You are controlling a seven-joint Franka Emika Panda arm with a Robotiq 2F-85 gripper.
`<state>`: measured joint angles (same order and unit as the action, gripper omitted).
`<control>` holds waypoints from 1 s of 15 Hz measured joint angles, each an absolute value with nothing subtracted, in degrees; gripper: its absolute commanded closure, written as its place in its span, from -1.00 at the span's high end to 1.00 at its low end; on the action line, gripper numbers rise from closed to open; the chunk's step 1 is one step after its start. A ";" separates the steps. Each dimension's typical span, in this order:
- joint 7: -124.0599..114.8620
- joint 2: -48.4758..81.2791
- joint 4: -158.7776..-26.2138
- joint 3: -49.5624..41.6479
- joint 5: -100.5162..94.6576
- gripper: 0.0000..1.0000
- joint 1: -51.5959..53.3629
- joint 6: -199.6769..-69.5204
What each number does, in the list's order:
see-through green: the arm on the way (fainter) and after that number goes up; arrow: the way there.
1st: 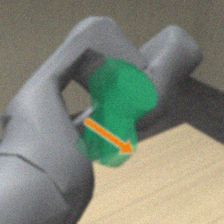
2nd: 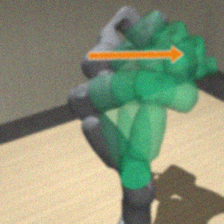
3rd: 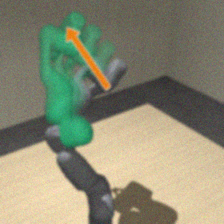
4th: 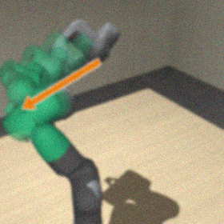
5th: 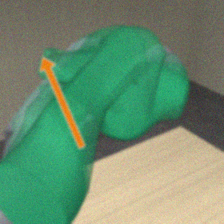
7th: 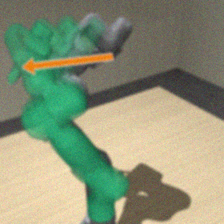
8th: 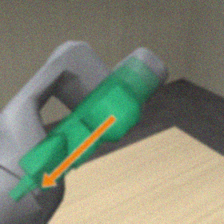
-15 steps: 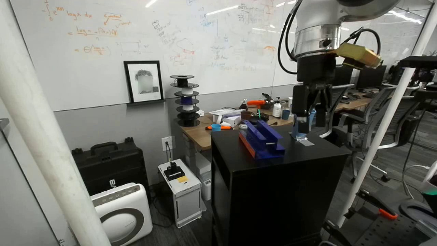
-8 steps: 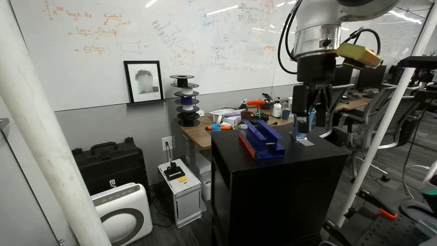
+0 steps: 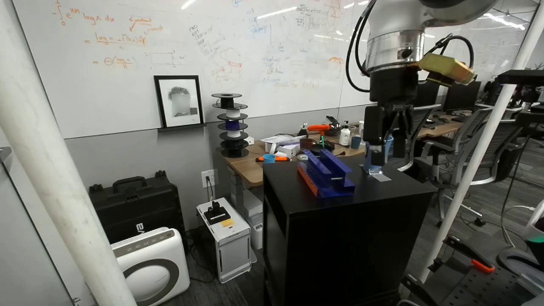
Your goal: Put the orange object into the blue cup
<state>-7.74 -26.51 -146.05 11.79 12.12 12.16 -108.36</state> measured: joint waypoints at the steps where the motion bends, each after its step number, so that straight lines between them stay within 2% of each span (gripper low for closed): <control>1: -7.74 -26.51 -146.05 11.79 12.12 1.00 12.16 -108.36; 7: -7.04 -26.19 -145.16 12.05 7.51 1.00 12.13 -107.99; 15: 5.58 -24.04 -134.41 6.79 -9.54 1.00 7.86 -105.36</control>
<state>5.58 -24.04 -134.41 6.79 -9.54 7.86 -105.36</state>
